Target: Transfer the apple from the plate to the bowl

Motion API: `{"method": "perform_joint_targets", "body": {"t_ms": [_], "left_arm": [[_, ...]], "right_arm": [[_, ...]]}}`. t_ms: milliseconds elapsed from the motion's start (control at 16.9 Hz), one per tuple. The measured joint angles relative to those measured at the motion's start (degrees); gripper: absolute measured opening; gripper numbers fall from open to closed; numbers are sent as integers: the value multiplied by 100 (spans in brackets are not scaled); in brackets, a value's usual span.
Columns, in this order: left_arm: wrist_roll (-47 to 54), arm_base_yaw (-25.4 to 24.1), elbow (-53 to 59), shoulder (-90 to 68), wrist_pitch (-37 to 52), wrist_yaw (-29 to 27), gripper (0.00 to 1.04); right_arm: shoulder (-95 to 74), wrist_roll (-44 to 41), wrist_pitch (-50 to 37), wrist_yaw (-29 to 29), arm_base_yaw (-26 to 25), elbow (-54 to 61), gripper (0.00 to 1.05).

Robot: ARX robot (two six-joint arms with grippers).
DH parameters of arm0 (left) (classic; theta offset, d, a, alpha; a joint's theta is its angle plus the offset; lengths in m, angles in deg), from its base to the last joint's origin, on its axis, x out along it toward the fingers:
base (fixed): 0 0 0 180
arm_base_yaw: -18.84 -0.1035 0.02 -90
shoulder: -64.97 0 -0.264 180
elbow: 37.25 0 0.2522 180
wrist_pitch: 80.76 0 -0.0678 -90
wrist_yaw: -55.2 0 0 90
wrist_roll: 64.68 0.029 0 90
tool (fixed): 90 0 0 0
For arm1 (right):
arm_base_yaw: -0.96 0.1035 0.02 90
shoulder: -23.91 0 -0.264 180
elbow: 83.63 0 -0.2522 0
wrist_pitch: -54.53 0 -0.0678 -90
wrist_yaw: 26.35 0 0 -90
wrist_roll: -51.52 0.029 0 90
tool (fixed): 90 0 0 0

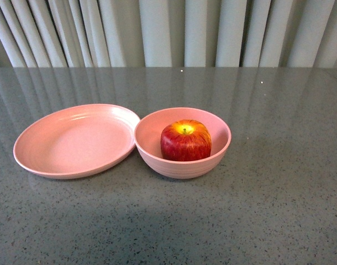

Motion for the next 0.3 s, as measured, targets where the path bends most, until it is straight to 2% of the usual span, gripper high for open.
{"method": "perform_joint_targets", "body": {"t_ms": [295], "left_arm": [[-2, 0, 0, 0, 2, 0, 98]], "right_arm": [[0, 0, 0, -2, 0, 0, 98]]}}
